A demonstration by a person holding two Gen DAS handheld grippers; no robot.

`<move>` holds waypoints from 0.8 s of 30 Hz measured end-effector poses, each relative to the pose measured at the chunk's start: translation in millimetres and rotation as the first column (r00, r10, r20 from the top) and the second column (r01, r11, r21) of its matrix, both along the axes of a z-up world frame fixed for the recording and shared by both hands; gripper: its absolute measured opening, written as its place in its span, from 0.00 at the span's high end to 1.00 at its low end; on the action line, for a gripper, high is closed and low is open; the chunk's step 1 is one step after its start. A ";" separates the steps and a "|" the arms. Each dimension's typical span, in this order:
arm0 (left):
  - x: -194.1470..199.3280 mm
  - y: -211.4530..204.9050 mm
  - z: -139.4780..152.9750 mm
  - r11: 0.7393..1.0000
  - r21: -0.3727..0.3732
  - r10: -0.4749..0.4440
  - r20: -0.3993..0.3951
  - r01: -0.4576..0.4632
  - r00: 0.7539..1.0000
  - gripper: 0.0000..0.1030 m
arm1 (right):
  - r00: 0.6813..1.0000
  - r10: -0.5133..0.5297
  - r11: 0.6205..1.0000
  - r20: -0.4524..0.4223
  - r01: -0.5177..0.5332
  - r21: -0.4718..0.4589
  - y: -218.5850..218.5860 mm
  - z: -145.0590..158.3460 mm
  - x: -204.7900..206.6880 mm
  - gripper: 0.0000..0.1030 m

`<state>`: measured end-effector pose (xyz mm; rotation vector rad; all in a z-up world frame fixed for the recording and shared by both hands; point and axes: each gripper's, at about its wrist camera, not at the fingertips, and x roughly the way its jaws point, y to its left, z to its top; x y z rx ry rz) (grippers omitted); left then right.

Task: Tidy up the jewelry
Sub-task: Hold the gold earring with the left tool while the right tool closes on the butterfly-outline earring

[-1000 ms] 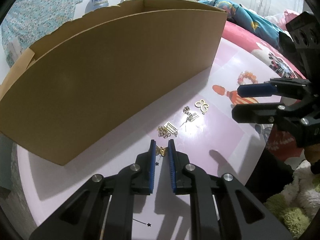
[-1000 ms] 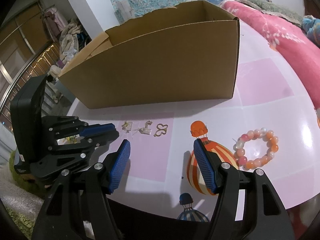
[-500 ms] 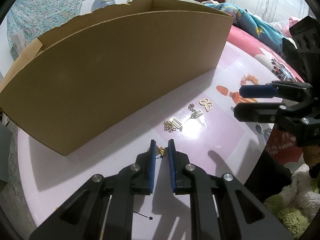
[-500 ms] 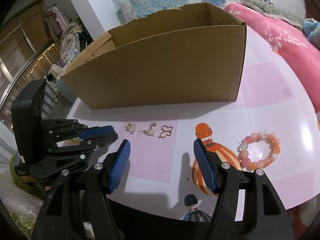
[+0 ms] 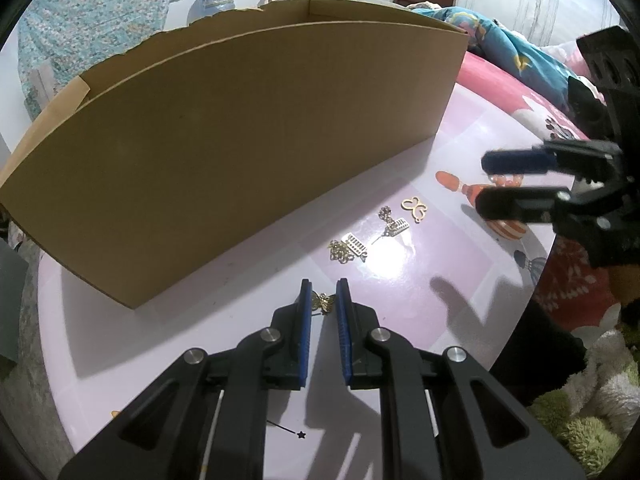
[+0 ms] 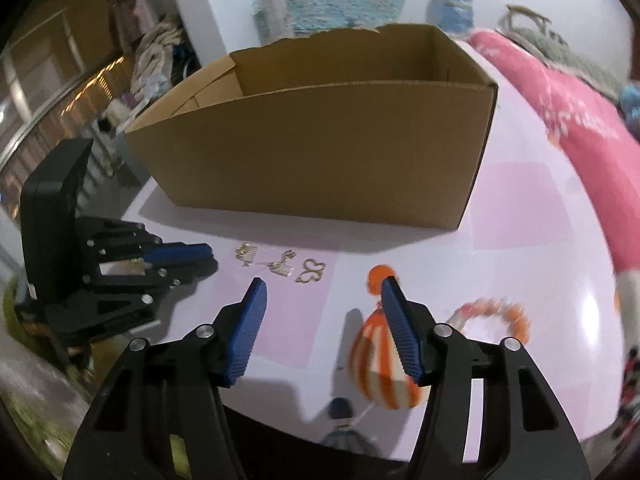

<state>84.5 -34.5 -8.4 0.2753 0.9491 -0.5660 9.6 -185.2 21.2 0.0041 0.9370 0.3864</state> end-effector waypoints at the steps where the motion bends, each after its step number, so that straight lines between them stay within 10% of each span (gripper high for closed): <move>1: -0.2 -0.3 0.0 1.000 0.000 0.002 0.001 -0.002 1.000 0.89 | 1.000 0.019 1.000 0.002 -0.019 -0.012 -0.5 -0.4 2.6 0.49; 24: -2.7 6.2 -1.2 0.999 -0.030 0.041 0.000 -0.041 0.999 0.89 | 0.968 0.248 0.951 -0.047 -0.253 -0.177 34.1 -23.9 28.7 0.76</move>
